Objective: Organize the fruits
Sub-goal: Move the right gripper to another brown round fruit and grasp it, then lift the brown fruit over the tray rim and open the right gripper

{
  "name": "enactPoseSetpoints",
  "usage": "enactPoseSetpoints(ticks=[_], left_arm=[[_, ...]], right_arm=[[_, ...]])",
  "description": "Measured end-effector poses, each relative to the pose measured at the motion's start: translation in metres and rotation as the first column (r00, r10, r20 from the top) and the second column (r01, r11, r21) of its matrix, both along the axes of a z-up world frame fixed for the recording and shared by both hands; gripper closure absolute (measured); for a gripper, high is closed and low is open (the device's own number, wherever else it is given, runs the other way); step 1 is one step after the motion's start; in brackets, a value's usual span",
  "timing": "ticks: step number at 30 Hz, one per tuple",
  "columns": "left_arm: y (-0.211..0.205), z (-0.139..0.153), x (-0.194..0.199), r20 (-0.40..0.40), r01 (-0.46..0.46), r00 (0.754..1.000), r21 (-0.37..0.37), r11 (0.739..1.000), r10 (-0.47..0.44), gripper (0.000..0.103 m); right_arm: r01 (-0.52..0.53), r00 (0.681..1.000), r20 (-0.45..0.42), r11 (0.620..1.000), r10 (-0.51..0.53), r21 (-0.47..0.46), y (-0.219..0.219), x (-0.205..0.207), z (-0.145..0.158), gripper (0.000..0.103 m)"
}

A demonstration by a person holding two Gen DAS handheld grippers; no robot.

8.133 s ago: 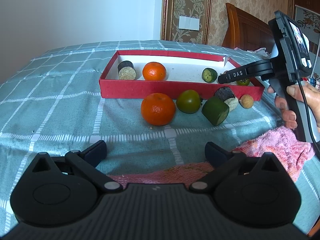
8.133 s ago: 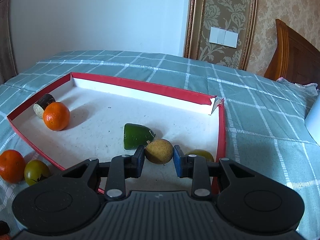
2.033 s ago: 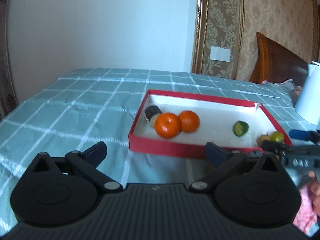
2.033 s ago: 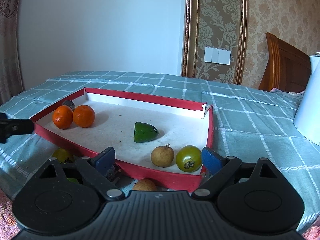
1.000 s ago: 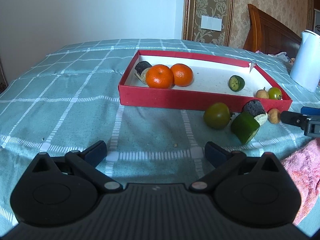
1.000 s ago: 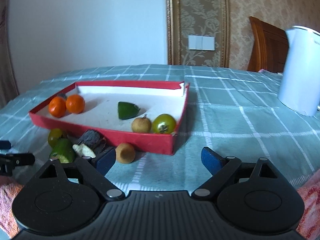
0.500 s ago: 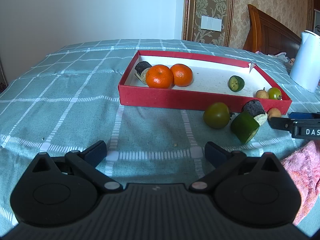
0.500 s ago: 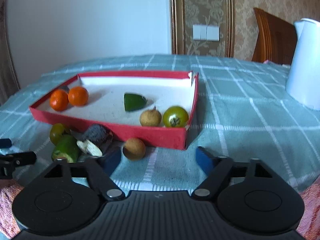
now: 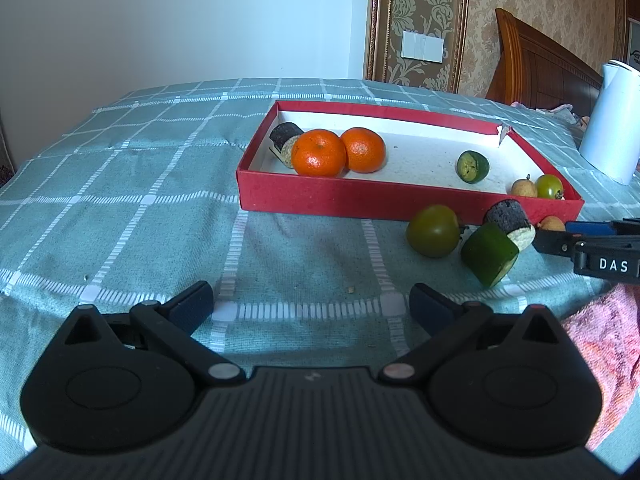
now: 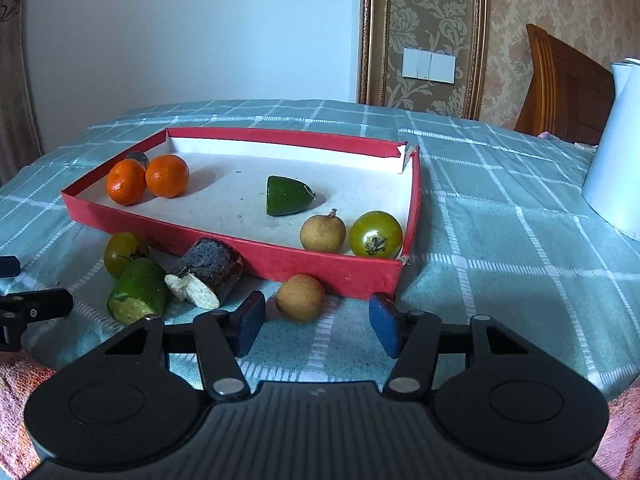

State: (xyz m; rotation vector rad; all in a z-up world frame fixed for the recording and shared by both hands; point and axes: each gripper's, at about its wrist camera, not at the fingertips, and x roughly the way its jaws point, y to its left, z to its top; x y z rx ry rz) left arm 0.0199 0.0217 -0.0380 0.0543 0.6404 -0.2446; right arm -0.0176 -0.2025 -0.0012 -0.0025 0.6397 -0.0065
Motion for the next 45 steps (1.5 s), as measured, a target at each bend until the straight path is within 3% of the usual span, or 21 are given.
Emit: enactPoseSetpoints(ticks=[2, 9, 22, 45], left_arm=[[0.0, 0.0, 0.0, 0.0, 0.0, 1.0, -0.001, 1.0, 0.0, 0.0], [0.0, 0.0, 0.0, 0.0, 0.0, 1.0, 0.0, 1.0, 0.0, 0.0], [0.0, 0.0, 0.0, 0.0, 0.0, 1.0, 0.0, 1.0, 0.0, 0.0], [0.0, 0.0, 0.0, 0.001, 0.0, 1.0, -0.001, 1.0, 0.0, 0.0]], right_arm=[[-0.02, 1.0, 0.004, 1.0, 0.02, -0.002, 0.002, 0.0, 0.0, 0.065], [-0.047, 0.999, 0.007, 0.999, 0.047, -0.022, 0.009, 0.0, 0.001, 0.077], [-0.04, 0.999, 0.027, 0.999, 0.039, 0.037, 0.001, -0.007, 0.009, 0.078], [-0.073, 0.997, 0.037, 0.996, 0.071, 0.059, -0.001, 0.002, 0.029, 0.078]])
